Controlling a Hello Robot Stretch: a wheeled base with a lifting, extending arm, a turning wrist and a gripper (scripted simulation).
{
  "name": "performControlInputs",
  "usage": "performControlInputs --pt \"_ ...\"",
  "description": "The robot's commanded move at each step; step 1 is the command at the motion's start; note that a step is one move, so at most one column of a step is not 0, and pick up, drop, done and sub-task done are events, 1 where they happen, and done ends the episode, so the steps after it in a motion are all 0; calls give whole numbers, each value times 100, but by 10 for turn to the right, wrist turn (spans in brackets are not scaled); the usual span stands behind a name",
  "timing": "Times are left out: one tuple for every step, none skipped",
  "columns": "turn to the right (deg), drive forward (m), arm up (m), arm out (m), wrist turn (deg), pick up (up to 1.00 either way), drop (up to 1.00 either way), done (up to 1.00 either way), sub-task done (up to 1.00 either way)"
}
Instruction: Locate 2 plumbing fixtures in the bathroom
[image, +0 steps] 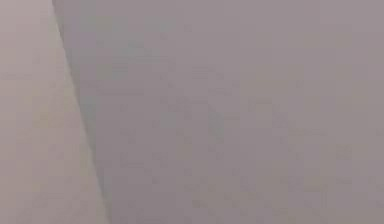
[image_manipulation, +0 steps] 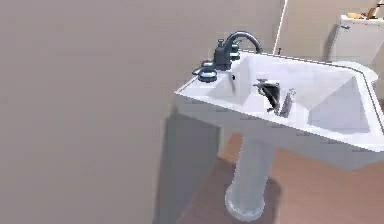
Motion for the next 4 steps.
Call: performControlInputs --pt "450 0 0 0 0 0 0 0 0" --pt "450 0 0 0 0 0 0 0 0" --pt "240 0 0 0 0 0 0 0 0" --pt "0 0 0 0 0 0 0 0 100"
